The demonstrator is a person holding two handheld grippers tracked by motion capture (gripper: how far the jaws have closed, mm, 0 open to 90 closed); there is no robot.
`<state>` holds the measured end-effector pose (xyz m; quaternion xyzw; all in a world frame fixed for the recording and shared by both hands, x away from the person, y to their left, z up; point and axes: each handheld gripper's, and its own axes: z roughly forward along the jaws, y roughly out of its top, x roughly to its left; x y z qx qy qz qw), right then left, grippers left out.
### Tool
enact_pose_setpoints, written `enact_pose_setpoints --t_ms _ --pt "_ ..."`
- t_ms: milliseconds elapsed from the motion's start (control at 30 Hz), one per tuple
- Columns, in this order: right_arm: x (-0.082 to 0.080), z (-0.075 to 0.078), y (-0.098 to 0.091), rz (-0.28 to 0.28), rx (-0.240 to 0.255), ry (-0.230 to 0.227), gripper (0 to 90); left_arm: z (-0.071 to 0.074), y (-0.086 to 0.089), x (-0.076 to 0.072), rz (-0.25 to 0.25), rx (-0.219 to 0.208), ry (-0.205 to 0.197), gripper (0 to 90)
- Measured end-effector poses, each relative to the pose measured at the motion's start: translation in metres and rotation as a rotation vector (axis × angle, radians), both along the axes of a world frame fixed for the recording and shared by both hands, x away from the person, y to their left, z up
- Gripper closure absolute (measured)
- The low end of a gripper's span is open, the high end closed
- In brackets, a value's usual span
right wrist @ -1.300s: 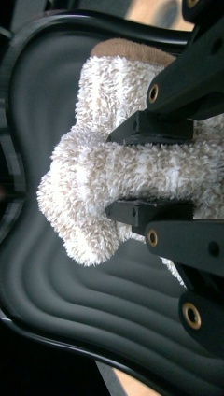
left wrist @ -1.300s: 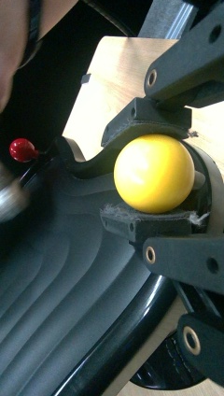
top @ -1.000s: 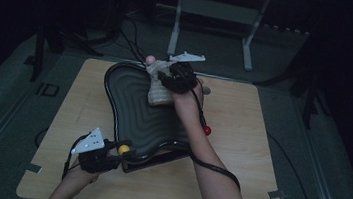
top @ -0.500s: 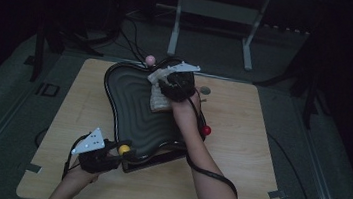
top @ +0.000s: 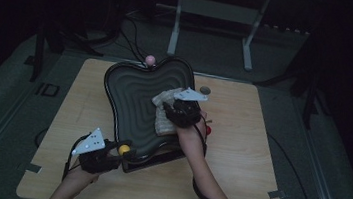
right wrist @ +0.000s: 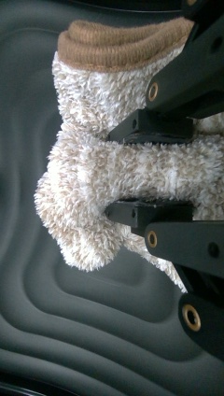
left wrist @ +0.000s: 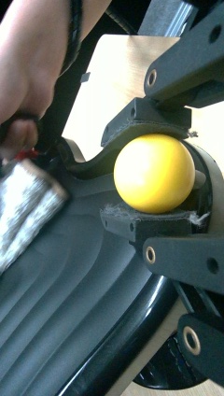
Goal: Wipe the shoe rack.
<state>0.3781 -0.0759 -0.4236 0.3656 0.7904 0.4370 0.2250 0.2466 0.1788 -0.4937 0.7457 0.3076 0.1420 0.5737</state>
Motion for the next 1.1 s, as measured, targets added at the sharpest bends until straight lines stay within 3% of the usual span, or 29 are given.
enact_pose_setpoints --t_ms 167,300,500,633,767,867,1000,1100 --pt "-0.016 -0.009 -0.008 0.02 -0.014 -0.004 67.2 0.003 -0.001 -0.001 0.009 0.028 0.009 59.3" --pt "-0.027 -0.015 -0.011 0.02 -0.014 -0.005 67.3 0.001 -0.001 -0.001 0.009 0.021 0.001 59.3" --pt "-0.044 -0.024 -0.016 0.029 -0.024 -0.018 67.9 0.003 -0.002 0.0 0.0 0.044 0.004 59.3" --pt "-0.057 -0.032 -0.02 0.039 -0.034 -0.05 67.8 0.003 -0.002 -0.001 0.005 0.051 -0.004 59.3" --pt "-0.059 -0.033 -0.019 0.036 -0.035 -0.058 67.5 0.0 -0.002 -0.002 0.014 0.026 -0.022 59.4" --pt "-0.059 -0.031 -0.019 0.043 -0.046 -0.057 67.0 0.001 -0.002 -0.002 0.008 0.044 -0.024 59.3" --pt "-0.057 -0.025 -0.022 0.053 0.004 -0.05 66.5 0.001 -0.002 -0.001 0.005 0.043 -0.026 59.3" --pt "-0.045 -0.005 -0.019 0.071 0.068 -0.057 66.6 0.001 -0.001 -0.001 0.001 0.04 -0.029 59.3"
